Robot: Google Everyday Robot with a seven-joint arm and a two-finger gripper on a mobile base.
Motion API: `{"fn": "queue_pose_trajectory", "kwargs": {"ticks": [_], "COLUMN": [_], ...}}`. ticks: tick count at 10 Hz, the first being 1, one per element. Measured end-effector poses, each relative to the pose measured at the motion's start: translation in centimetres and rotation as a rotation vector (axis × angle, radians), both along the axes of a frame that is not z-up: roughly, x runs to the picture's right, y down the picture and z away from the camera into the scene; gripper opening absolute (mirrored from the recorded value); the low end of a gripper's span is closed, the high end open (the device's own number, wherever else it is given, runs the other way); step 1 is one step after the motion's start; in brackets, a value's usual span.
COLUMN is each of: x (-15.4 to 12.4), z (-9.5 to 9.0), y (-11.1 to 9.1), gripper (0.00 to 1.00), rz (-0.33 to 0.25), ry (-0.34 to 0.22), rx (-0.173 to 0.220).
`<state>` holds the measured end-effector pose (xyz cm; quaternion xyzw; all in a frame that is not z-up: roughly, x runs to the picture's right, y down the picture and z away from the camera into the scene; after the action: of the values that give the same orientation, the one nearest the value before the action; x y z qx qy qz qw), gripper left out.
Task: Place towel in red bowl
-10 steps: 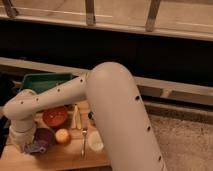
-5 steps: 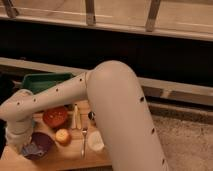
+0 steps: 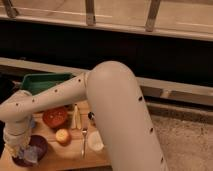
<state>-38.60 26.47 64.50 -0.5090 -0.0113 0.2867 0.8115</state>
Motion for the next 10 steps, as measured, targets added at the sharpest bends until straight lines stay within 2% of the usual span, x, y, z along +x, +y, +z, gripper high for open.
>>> {"fn": "queue_pose_trajectory", "kwargs": {"ticks": [2, 3, 5, 7, 10], "x": [-0.8, -1.2, -1.1, 0.2, 3.1], "z": [-0.2, -0.4, -0.8, -1.2, -0.4], "y": [0.5, 0.7, 0.3, -1.0, -4.4], "gripper": [0.18, 0.13, 0.13, 0.13, 0.13], "rz": [-0.011, -0.020, -0.021, -0.006, 0.024], "ry": [-0.025, -0.036, -0.030, 0.000, 0.079], "rx": [-0.008, -0.008, 0.010, 0.039, 0.093]}}
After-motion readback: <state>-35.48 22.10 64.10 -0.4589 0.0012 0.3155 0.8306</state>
